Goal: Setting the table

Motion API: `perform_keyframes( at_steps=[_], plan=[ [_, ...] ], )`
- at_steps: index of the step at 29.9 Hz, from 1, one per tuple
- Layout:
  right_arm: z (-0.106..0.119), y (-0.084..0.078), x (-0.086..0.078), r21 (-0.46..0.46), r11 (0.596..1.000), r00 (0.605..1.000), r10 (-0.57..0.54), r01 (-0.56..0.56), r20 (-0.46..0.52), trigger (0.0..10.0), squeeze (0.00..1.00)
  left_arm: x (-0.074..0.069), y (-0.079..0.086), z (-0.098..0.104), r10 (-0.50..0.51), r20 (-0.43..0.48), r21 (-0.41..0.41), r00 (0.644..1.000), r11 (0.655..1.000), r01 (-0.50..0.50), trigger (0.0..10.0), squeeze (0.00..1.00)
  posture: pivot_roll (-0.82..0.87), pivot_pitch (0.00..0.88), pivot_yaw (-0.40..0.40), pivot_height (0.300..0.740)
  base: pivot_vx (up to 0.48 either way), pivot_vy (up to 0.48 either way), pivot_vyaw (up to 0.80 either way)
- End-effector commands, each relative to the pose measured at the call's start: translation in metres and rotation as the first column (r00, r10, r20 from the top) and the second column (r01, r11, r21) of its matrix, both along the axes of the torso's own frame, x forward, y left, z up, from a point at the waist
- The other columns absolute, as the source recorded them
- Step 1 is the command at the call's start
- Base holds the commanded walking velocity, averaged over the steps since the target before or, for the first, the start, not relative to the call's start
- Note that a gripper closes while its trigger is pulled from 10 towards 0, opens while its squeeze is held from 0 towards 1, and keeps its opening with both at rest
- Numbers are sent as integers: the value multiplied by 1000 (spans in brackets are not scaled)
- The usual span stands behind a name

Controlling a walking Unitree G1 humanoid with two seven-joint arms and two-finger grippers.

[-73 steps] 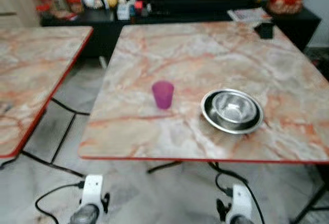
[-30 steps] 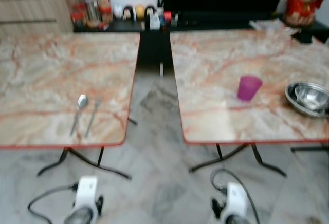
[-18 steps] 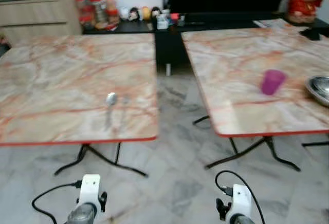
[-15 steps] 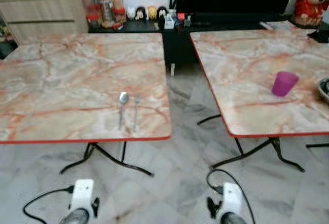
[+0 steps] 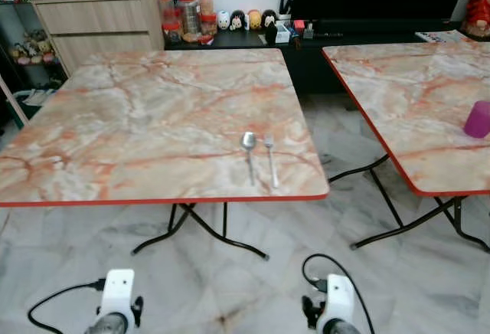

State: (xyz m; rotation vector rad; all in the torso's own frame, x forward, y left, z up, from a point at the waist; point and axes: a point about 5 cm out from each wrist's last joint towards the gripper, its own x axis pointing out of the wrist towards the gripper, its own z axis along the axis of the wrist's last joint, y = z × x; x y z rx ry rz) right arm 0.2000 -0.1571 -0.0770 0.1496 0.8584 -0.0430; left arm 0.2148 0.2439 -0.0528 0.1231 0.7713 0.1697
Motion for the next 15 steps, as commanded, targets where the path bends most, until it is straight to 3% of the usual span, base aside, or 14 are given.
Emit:
perform_keyframes(
  at_steps=[1,5,15],
  plan=[
    [0,-8,-1,-28,1000,1000,-4,4,0,10000,0,3,-8,-1,-7,1,-19,1000,1000,7,10000,0,70,0,35,740,0,465,525],
    [0,-7,-1,-20,1000,1000,-10,10,0,10000,0,3,-8,-1,-6,3,-19,1000,1000,6,10000,0,67,0,38,740,0,440,400],
    [-3,-6,-6,-7,1000,1000,-25,25,-14,10000,0,5,-9,1,-14,22,-20,1000,1000,14,10000,0,71,0,47,740,0,0,0]
  ],
)
